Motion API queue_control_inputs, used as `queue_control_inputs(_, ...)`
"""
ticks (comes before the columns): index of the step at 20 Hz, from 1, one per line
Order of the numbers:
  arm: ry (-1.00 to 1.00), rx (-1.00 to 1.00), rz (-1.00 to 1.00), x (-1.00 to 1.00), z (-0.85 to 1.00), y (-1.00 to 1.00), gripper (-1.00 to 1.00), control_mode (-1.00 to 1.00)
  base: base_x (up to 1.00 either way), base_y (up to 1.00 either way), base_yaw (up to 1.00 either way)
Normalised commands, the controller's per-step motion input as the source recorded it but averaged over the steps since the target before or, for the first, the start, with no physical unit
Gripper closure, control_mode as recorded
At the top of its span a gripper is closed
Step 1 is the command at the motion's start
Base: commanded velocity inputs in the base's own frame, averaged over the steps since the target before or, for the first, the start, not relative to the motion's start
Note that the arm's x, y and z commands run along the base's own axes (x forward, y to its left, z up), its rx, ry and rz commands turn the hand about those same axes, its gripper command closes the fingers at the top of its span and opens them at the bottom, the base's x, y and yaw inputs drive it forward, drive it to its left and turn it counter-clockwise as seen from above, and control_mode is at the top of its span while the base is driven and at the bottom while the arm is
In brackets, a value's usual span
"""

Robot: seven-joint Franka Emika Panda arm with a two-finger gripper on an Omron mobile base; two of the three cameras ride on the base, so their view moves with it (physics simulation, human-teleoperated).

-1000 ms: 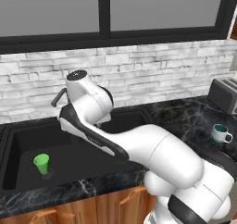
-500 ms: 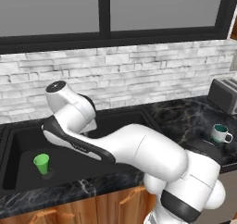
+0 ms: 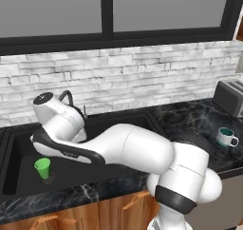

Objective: Move any existing items from the left basin to the right basin for drying. Then move the mug from the counter to the left basin of the sink for washing.

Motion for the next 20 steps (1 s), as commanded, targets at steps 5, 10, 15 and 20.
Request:
queue_control_inputs(5,0.01,0.00,0.00,0.16,-0.37,0.29,-1.00,-1.00,0.00,0.00,0.00)
queue_control_inputs(10,0.00,0.00,0.00,0.14,-0.37,0.19,-1.00,-1.00,0.00,0.00,0.00)
queue_control_inputs(15,0.02,0.00,0.00,0.20,-0.30,0.23,-1.00,-1.00,0.00,0.00,0.00)
queue_control_inputs(20,0.03,0.00,0.00,0.26,-0.28,0.11,-1.00,-1.00,0.00,0.00,0.00)
